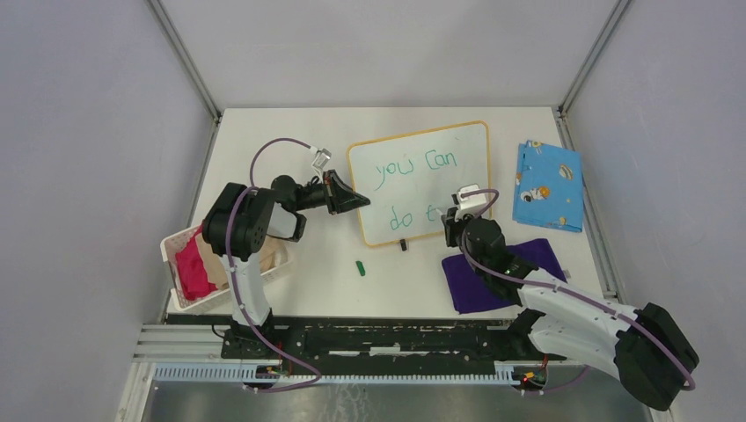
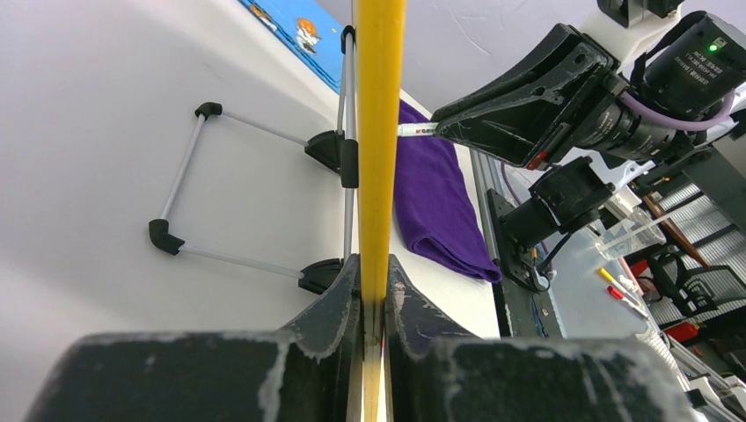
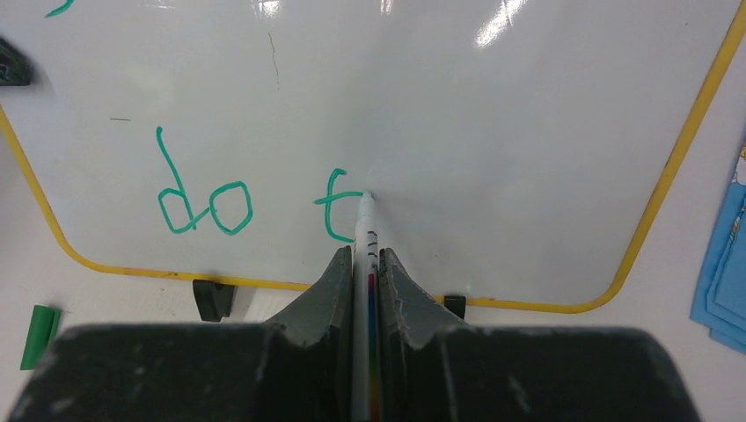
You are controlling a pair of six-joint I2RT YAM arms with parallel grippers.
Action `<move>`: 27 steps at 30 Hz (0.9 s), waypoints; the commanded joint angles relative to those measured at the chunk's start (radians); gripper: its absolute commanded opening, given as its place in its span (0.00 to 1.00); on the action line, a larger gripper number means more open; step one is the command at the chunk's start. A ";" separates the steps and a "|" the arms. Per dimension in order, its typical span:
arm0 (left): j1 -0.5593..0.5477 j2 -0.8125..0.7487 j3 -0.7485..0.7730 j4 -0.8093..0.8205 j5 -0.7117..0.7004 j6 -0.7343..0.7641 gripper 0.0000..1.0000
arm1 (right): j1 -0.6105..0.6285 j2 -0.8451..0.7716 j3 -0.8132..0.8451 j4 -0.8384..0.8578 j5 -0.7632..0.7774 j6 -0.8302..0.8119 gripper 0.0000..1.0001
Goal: Write a sentence on the whiteboard
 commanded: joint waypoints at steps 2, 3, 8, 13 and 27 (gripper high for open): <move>-0.021 0.022 0.010 0.038 0.049 0.001 0.02 | -0.005 -0.053 0.012 0.031 0.010 -0.010 0.00; -0.021 0.022 0.011 0.037 0.050 0.001 0.02 | -0.005 -0.053 0.023 0.029 0.010 -0.014 0.00; -0.021 0.023 0.011 0.038 0.048 0.001 0.02 | -0.006 -0.033 0.081 0.028 0.014 -0.034 0.00; -0.022 0.023 0.012 0.037 0.049 0.000 0.02 | -0.012 0.004 0.121 0.035 0.014 -0.043 0.00; -0.021 0.024 0.016 0.037 0.051 -0.004 0.02 | -0.039 0.053 0.125 0.056 0.006 -0.034 0.00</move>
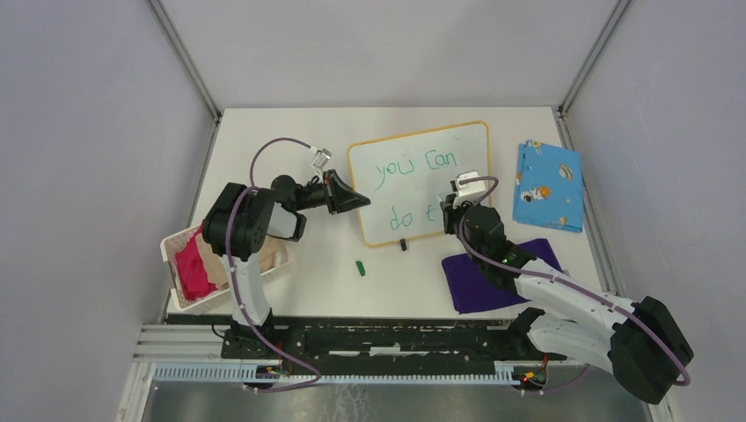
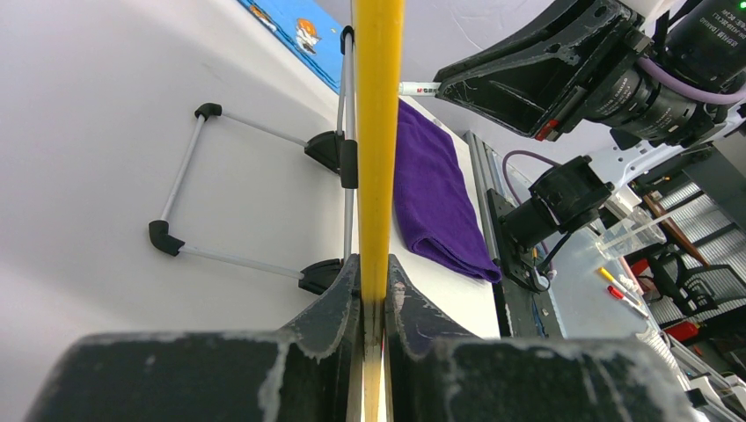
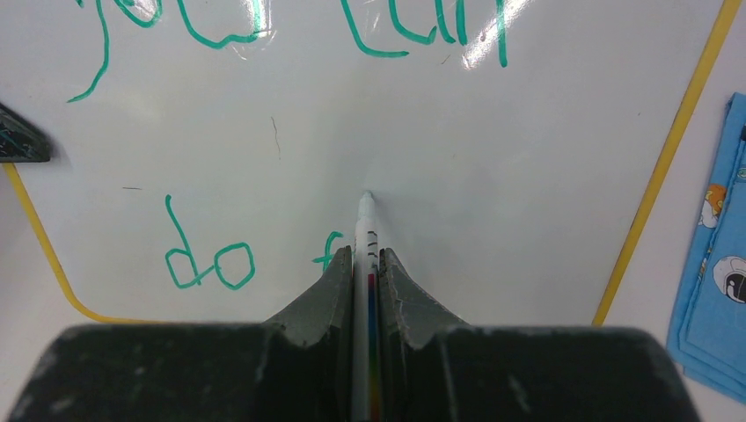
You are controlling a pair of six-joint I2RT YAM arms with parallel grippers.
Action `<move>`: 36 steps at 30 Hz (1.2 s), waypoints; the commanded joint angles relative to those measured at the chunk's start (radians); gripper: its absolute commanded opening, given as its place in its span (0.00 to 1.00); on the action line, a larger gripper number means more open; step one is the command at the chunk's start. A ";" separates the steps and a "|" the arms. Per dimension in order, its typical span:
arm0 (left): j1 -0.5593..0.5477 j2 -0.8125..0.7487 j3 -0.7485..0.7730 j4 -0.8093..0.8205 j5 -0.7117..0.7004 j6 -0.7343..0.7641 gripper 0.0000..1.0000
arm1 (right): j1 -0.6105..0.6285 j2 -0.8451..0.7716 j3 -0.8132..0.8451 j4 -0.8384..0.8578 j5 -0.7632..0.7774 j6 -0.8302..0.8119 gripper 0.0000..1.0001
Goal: Write a sentence on the whiteboard
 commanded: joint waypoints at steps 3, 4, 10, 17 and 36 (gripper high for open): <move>-0.020 0.026 0.014 0.037 0.050 -0.004 0.02 | -0.008 0.002 0.005 0.055 0.003 0.005 0.00; -0.020 0.026 0.014 0.036 0.050 -0.004 0.02 | -0.008 0.000 -0.001 0.055 0.002 0.008 0.00; -0.021 0.027 0.015 0.036 0.050 -0.004 0.02 | -0.009 -0.022 -0.052 0.048 -0.006 0.023 0.00; -0.020 0.026 0.014 0.035 0.050 -0.004 0.02 | -0.009 -0.059 -0.127 0.033 -0.027 0.041 0.00; -0.020 0.027 0.014 0.034 0.050 -0.004 0.02 | -0.005 -0.097 -0.187 0.025 -0.064 0.067 0.00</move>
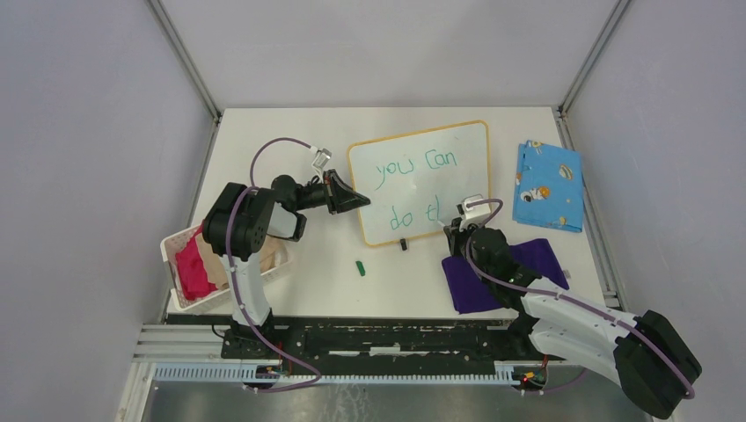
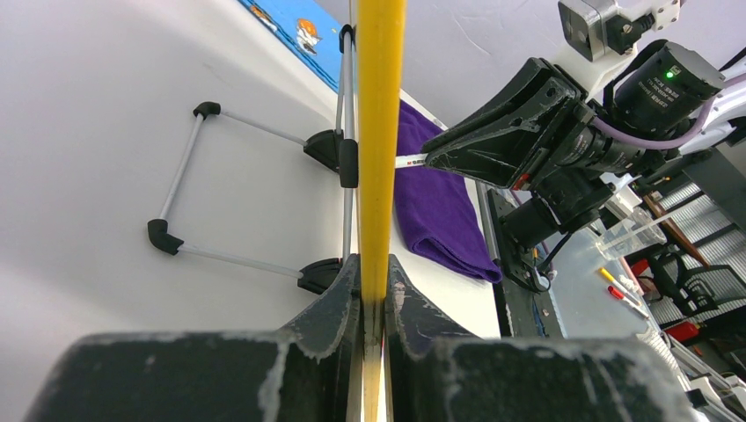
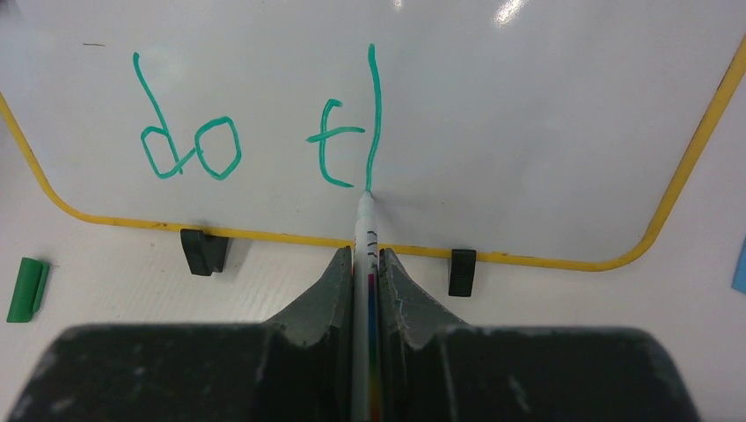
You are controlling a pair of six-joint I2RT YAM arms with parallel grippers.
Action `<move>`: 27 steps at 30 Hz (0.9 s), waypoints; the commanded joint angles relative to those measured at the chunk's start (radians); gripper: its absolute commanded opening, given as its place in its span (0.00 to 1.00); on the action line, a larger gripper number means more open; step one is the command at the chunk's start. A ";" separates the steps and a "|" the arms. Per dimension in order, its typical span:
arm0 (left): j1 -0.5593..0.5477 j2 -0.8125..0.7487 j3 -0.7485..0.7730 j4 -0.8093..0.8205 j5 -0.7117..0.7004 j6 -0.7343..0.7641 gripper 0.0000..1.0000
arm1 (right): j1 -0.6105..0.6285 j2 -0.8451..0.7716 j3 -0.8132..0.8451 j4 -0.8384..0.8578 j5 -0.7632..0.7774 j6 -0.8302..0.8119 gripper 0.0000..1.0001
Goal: Write a sentence on the whiteboard
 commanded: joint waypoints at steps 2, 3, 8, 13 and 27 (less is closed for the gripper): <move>-0.020 0.026 0.013 0.034 0.051 -0.004 0.02 | -0.003 0.012 0.050 -0.008 0.022 -0.001 0.00; -0.020 0.026 0.012 0.034 0.051 -0.004 0.02 | -0.003 0.015 0.061 -0.008 0.023 -0.005 0.00; -0.021 0.026 0.012 0.035 0.052 -0.004 0.02 | -0.005 0.035 0.116 -0.013 0.045 -0.022 0.00; -0.021 0.026 0.013 0.033 0.051 -0.004 0.02 | -0.005 0.053 0.150 -0.015 0.069 -0.036 0.00; -0.020 0.025 0.013 0.032 0.053 -0.004 0.02 | -0.014 0.066 0.172 -0.049 0.129 -0.048 0.00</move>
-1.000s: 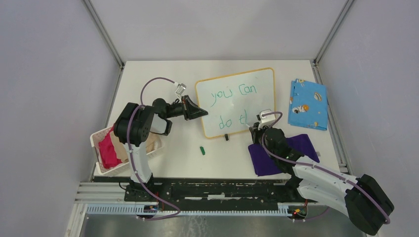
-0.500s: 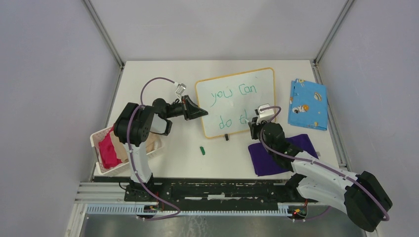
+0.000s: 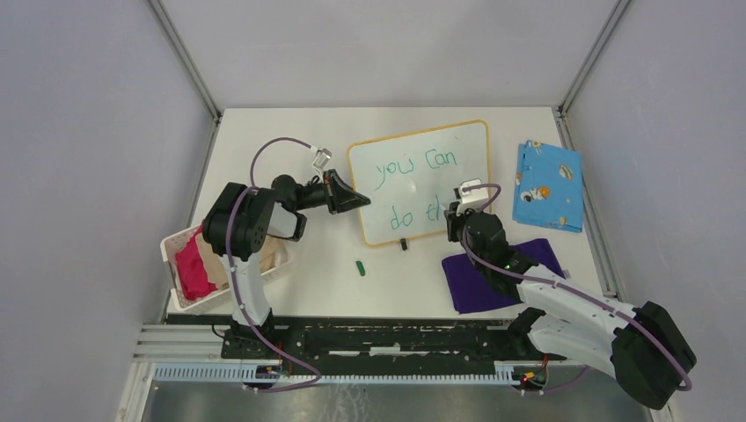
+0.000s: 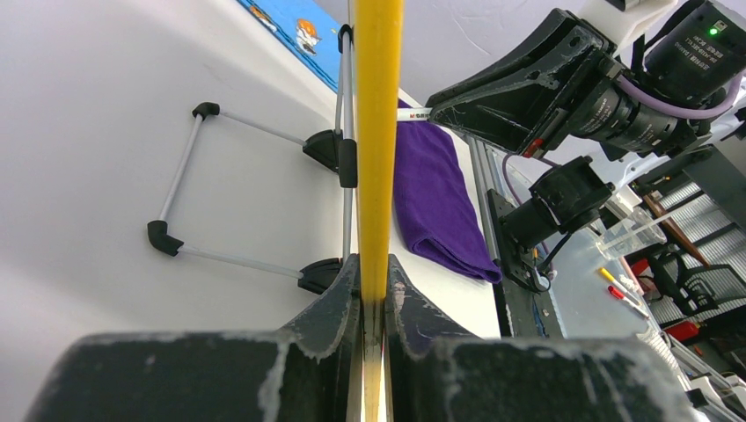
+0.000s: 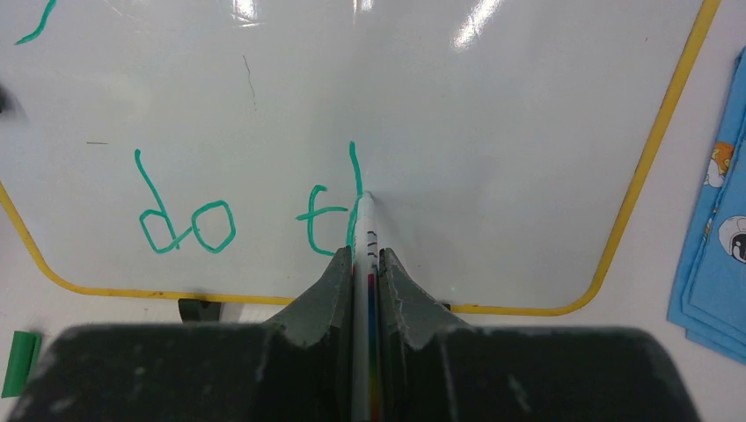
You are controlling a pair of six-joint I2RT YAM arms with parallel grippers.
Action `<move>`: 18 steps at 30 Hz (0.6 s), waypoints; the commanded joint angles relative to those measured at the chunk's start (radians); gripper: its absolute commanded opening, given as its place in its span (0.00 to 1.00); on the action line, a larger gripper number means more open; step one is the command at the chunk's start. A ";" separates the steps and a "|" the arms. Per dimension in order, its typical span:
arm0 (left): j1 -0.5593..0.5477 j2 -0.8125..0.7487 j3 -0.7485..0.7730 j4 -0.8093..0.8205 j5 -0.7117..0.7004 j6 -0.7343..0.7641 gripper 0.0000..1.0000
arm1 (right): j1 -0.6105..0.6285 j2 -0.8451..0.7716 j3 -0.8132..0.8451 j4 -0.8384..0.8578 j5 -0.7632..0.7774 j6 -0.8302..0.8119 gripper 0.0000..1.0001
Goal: Write a sentence on the whiteboard
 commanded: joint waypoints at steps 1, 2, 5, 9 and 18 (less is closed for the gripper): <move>-0.020 0.025 0.012 0.032 0.052 -0.004 0.02 | -0.011 -0.008 0.020 -0.004 0.051 -0.010 0.00; -0.019 0.024 0.012 0.032 0.052 -0.004 0.02 | -0.012 -0.012 0.015 -0.006 0.053 -0.009 0.00; -0.019 0.025 0.011 0.029 0.052 -0.004 0.02 | -0.014 -0.023 0.001 -0.008 0.051 -0.006 0.00; -0.021 0.022 0.010 0.028 0.052 -0.004 0.02 | -0.014 -0.029 -0.020 -0.015 0.044 -0.001 0.00; -0.021 0.022 0.011 0.017 0.051 -0.001 0.02 | -0.015 -0.052 -0.086 -0.006 -0.002 0.001 0.00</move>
